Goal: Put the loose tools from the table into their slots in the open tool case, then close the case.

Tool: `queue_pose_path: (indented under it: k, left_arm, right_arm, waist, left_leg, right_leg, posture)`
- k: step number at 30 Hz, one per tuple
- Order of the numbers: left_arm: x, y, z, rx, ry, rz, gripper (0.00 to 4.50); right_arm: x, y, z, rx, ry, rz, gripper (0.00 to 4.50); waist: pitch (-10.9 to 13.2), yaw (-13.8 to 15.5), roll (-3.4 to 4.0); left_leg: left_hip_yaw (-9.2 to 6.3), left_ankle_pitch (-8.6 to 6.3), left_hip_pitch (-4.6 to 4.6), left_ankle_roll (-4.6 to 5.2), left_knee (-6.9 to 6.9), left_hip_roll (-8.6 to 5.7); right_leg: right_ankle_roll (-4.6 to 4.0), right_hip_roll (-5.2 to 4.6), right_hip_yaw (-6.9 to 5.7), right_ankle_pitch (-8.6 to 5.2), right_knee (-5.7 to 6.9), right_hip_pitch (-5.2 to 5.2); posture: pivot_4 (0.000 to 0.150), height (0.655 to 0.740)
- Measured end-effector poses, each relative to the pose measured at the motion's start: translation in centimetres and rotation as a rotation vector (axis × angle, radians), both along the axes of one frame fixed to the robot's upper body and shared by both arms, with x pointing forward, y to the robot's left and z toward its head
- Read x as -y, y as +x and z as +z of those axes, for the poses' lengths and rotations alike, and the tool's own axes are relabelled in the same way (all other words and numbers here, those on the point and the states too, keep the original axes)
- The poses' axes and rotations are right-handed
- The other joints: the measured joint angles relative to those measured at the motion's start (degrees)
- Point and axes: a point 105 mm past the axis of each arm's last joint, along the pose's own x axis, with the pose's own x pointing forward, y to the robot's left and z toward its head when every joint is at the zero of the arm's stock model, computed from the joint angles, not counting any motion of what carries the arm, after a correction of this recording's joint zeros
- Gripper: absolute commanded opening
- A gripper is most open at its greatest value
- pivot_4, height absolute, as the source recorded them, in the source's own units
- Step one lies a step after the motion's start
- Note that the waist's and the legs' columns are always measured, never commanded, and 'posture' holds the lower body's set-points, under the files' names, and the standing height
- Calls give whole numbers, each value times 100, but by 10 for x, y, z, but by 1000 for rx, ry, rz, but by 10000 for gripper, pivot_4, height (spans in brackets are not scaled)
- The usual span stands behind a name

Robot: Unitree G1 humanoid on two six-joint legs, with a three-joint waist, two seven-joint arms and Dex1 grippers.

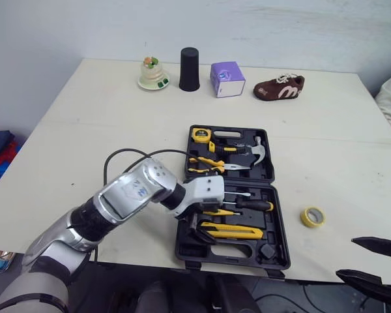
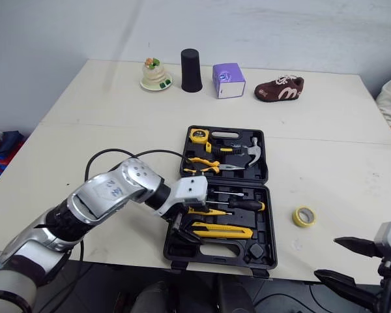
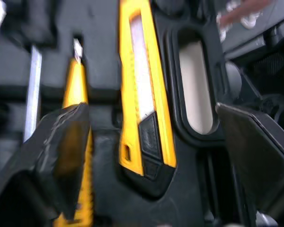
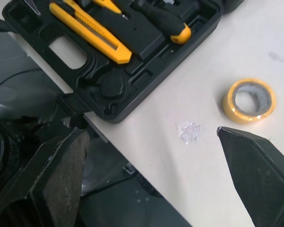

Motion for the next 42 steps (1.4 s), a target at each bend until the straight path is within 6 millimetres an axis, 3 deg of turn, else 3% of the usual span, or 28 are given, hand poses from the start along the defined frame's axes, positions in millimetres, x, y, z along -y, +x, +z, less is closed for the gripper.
queue_pose_path:
  k: [2, 6, 10, 17, 21, 29, 32, 36, 40, 42]
  left_arm:
    - [3, -1, -1, -10, -125, -24, 35893]
    - [4, -2, -12, -78, -292, -54, 16828]
    - [0, 9, -30, -105, -288, -4, 713]
    - [-3, 1, -48, -82, -167, -60, 713]
    - [-9, -1, -53, -3, 24, -127, 713]
    - [-6, 3, -54, 85, 41, -163, 713]
    - [-16, -2, -48, -51, -59, -106, 8677]
    - [-66, 1, -14, -121, -192, 20, 27040]
    - [-121, 27, 7, -84, -290, 360, 44671]
    - [-152, 33, 7, -88, -325, 517, 44671]
  right_arm:
    - [0, 1, -1, 2, 1, -3, 45000]
    - [-3, 5, -3, 8, 14, 3, 45000]
    - [-6, 10, -1, 26, 15, 16, 45000]
    - [-7, 13, 0, 42, 10, 20, 45000]
    - [-10, 14, -2, 34, 16, 33, 45000]
    - [-9, 20, -1, 47, 13, 38, 45000]
    - [-6, 21, -2, 48, 8, 24, 45000]
    - [15, 21, -5, 57, -6, -62, 45000]
    - [44, 19, -6, 66, -22, -157, 45000]
    - [62, 16, -8, 63, -29, -214, 45000]
  waist:
    - [1, 6, -1]
    - [1, 5, -2]
    - [2, 3, -4]
    - [1, 0, -5]
    - [-19, -10, -5]
    - [-114, -18, 11]
    - [-93, -29, 39]
    - [-48, -38, 5]
    - [-43, -11, 13]
    - [-39, -12, 7]
  left_leg:
    - [-1, 0, -5, 1, 1, 0]
    - [0, -1, -7, 2, 7, -1]
    - [-2, -7, -6, 24, 8, -7]
    - [-1, -9, -7, 27, 6, -7]
    - [-1, -19, 25, 34, -14, -5]
    - [-2, -29, 37, 52, -13, 4]
    - [-2, -26, 27, 49, -13, 7]
    - [-11, -16, 16, 28, -8, 14]
    - [-8, -25, 15, 31, -10, 9]
    - [-5, -31, 11, 38, -11, 9]
  right_leg:
    - [0, 0, -1, 0, -2, -1]
    - [2, 0, -2, 1, -1, -2]
    - [8, -1, -1, 5, 0, -2]
    - [8, -3, -1, 6, 0, -2]
    - [4, -2, -2, 3, -18, 66]
    - [3, -4, -6, 3, -56, 98]
    - [-3, 0, -7, -1, -38, 77]
    - [-13, 4, -18, -5, -5, 24]
    - [-6, -4, -18, -9, -16, 24]
    - [-6, -6, -19, -9, -22, 19]
  posture:
    - [1500, 7339]
    - [1500, 7339]
    - [1500, 7339]
    - [1500, 7339]
    - [1500, 7339]
    - [1500, 7339]
    - [1500, 7339]
    - [1500, 7339]
    - [1500, 7339]
    - [1500, 7339]
